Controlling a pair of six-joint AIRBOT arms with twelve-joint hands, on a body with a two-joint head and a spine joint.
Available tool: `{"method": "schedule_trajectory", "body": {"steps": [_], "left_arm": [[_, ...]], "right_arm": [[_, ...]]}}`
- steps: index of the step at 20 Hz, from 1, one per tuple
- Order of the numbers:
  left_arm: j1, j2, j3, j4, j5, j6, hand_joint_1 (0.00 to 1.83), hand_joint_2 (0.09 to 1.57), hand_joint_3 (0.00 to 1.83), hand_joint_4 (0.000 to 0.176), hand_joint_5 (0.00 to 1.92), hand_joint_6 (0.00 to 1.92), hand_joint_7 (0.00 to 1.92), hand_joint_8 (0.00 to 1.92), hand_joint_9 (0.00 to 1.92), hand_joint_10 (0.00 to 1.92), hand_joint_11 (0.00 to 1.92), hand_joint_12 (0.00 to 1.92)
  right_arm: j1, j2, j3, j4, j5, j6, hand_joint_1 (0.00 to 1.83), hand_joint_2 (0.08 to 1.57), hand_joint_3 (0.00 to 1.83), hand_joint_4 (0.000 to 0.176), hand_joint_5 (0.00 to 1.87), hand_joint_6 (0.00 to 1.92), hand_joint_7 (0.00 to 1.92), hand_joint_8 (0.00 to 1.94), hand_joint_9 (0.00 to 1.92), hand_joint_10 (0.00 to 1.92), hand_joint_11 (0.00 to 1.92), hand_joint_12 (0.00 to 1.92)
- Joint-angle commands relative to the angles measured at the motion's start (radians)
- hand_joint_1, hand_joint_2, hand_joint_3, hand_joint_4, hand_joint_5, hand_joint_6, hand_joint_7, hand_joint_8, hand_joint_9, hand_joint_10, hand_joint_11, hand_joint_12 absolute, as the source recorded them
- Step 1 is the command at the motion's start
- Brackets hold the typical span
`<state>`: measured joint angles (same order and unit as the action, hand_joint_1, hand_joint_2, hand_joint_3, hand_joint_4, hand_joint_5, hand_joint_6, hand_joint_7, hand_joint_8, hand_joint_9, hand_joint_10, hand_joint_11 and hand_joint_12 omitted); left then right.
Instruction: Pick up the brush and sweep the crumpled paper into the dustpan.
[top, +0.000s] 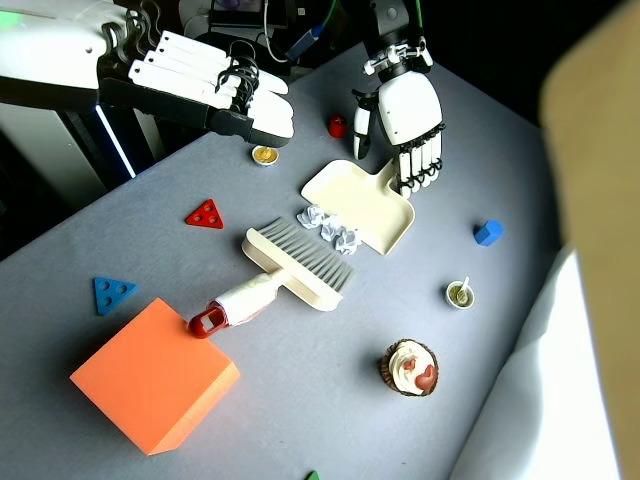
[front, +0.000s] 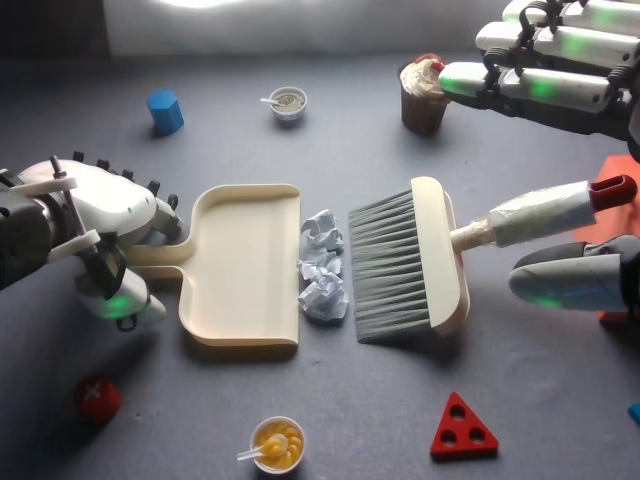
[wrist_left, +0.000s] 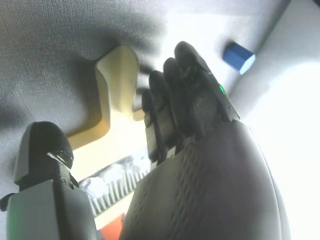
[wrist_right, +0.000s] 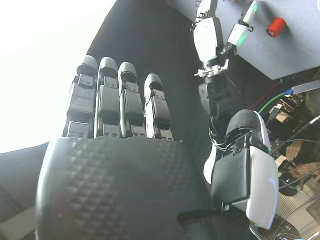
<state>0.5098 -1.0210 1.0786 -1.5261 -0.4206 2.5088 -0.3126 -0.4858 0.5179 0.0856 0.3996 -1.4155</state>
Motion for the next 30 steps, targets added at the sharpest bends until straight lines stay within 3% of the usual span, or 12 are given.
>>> {"method": "schedule_trajectory", "body": {"steps": [1,7,10,13,20,30], "left_arm": [[-0.001,0.0,-0.001,0.03,-0.042,0.001,0.81,1.01,0.0,0.0,0.41,0.01,0.44,0.01,0.43,0.01,0.41,0.05],[0.01,-0.002,-0.002,0.043,-0.046,-0.015,0.81,1.03,0.01,0.0,0.46,0.01,0.5,0.01,0.49,0.01,0.45,0.06],[0.011,-0.004,-0.004,0.046,-0.051,-0.016,0.93,0.95,0.0,0.0,0.6,0.01,0.62,0.01,0.6,0.01,0.55,0.07],[0.011,-0.004,-0.004,0.05,-0.054,-0.021,0.97,0.97,0.0,0.0,0.64,0.01,0.66,0.01,0.63,0.01,0.57,0.07],[0.01,-0.005,-0.006,0.061,-0.06,-0.033,1.0,1.05,0.02,0.0,0.65,0.0,0.65,0.0,0.6,0.0,0.54,0.05],[0.01,-0.007,-0.008,0.061,-0.071,-0.041,1.14,1.0,0.0,0.0,0.74,0.01,0.67,0.0,0.65,0.0,0.63,0.07]], "right_arm": [[0.013,0.006,-0.004,-0.003,0.123,0.0,0.0,1.02,0.0,0.0,0.13,0.0,0.14,0.0,0.15,0.0,0.13,0.0],[0.013,0.006,-0.004,-0.003,0.123,0.0,0.0,1.02,0.0,0.0,0.13,0.0,0.13,0.0,0.13,0.0,0.11,0.0],[0.013,0.006,-0.005,-0.004,0.123,0.0,0.0,1.02,0.0,0.0,0.12,0.0,0.12,0.0,0.12,0.0,0.1,0.0],[0.013,0.006,-0.005,-0.004,0.123,0.0,0.0,1.01,0.0,0.0,0.13,0.0,0.13,0.01,0.13,0.01,0.11,0.0],[0.013,0.006,-0.006,-0.004,0.123,0.0,0.0,1.03,0.0,0.0,0.12,0.0,0.12,0.01,0.12,0.01,0.1,0.01],[0.013,0.007,-0.006,-0.004,0.125,0.0,0.0,1.02,0.0,0.0,0.12,0.01,0.13,0.01,0.13,0.01,0.11,0.01]]}}
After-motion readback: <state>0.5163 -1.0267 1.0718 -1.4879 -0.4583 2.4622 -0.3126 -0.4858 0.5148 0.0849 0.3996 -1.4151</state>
